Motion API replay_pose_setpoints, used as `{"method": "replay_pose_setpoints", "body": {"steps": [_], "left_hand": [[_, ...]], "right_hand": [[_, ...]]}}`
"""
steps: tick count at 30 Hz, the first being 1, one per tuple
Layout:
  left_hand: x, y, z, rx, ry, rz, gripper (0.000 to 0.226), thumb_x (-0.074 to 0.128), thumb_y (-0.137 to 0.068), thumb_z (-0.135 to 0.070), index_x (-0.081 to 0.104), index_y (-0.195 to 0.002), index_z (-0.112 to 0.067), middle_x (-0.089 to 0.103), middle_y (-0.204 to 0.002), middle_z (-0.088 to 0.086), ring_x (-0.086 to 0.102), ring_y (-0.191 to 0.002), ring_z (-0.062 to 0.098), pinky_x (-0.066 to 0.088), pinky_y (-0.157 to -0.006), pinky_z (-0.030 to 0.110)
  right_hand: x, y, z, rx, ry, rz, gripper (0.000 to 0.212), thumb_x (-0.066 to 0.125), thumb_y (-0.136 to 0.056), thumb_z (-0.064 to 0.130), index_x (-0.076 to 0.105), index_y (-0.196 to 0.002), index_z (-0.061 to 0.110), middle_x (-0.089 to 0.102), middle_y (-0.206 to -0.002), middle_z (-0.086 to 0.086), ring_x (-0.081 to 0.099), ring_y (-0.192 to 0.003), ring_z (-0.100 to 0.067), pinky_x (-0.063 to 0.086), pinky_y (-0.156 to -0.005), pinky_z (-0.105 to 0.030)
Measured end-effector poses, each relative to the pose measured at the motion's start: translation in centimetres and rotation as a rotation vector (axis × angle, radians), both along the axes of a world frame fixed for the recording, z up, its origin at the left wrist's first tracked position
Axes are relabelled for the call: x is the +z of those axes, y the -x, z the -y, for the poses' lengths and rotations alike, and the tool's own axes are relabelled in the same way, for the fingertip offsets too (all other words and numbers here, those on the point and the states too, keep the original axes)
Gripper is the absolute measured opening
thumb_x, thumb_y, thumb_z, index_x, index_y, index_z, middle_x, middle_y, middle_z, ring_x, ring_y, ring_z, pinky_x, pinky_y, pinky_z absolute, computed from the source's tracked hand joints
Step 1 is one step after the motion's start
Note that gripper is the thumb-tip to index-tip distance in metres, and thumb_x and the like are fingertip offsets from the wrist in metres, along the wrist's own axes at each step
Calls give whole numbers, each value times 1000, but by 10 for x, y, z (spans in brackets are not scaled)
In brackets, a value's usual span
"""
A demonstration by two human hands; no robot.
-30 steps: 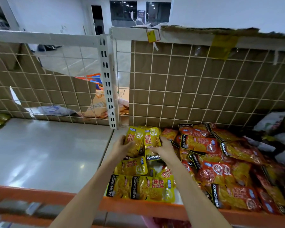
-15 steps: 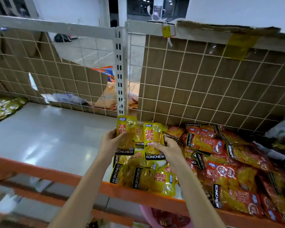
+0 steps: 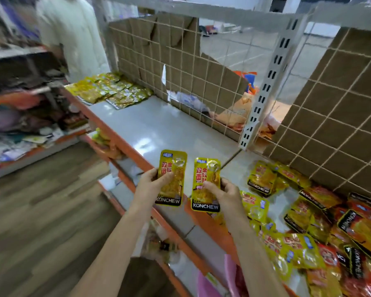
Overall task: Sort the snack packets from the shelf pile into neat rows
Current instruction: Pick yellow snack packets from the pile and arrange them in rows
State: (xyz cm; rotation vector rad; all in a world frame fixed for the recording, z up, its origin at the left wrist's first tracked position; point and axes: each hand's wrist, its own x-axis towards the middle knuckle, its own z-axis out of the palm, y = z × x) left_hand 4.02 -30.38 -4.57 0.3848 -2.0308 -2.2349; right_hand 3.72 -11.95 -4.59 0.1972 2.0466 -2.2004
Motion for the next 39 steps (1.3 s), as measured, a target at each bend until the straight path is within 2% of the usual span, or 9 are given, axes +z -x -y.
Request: {"method": "replay_pose_setpoints", "body": {"steps": [5, 8, 11, 18, 22, 26, 30, 35, 39], "left_hand": [[-4, -20, 66, 157, 3, 37, 7, 67, -85, -13, 69, -90, -9, 72, -85, 12, 68, -78, 30, 53, -82, 47], [-4, -28, 106, 244, -13, 52, 4, 66, -85, -14, 70, -87, -12, 72, -85, 13, 67, -78, 32, 52, -84, 50], [1, -30, 148, 293, -21, 37, 4, 66, -85, -13, 70, -85, -13, 73, -81, 9, 68, -75, 28, 52, -80, 44], [15, -17, 250, 299, -16, 7, 5, 64, -86, -11, 68, -90, -10, 73, -78, 5, 69, -68, 19, 55, -69, 34], [15, -2, 304, 257, 33, 20, 7, 65, -86, -12, 68, -92, -11, 72, -84, 7, 68, -72, 20, 54, -72, 35], [12, 20, 345, 220, 49, 45, 7, 65, -86, -12, 68, -91, -13, 73, -81, 3, 69, -69, 16, 54, -65, 28], [14, 59, 373, 135, 73, 54, 7, 64, -86, -11, 68, -93, -12, 73, -77, 0, 69, -68, 15, 52, -63, 26], [19, 124, 395, 42, 116, 37, 13, 61, -89, -8, 66, -101, -5, 71, -88, 8, 67, -74, 18, 51, -61, 21], [21, 189, 410, -26, 135, 4, 11, 57, -90, -1, 64, -98, -2, 69, -74, 0, 65, -60, 5, 49, -54, 15]], "right_hand": [[-1, 9, 63, 147, 28, -4, 7, 67, -85, 10, 69, -91, 11, 72, -90, -12, 67, -80, -24, 54, -74, -36], [0, 16, 104, 223, 52, 8, 7, 66, -85, 9, 68, -91, 12, 72, -91, -13, 68, -81, -26, 55, -77, -41], [4, 24, 150, 274, 78, 10, 9, 66, -85, 7, 67, -94, 9, 72, -88, -11, 70, -75, -21, 56, -73, -36], [11, 46, 260, 295, 67, -33, 12, 70, -82, 12, 68, -95, 12, 74, -93, -10, 69, -90, -32, 55, -85, -47], [11, 56, 310, 269, 71, -59, 13, 67, -85, 15, 67, -98, 15, 74, -89, -4, 71, -81, -23, 54, -63, -27], [6, 72, 346, 205, 66, -46, 8, 66, -85, 7, 67, -93, 9, 72, -84, -7, 68, -71, -14, 53, -58, -19], [8, 102, 369, 149, 39, -48, 9, 67, -84, 5, 66, -92, 9, 71, -82, -4, 67, -69, -14, 52, -55, -17], [6, 166, 386, 27, 21, -76, 7, 68, -82, 7, 67, -89, 9, 71, -83, -10, 67, -72, -22, 53, -64, -30], [6, 228, 406, -63, 62, -106, 7, 66, -83, 1, 66, -86, 7, 71, -77, -7, 67, -63, -11, 53, -56, -20]]}}
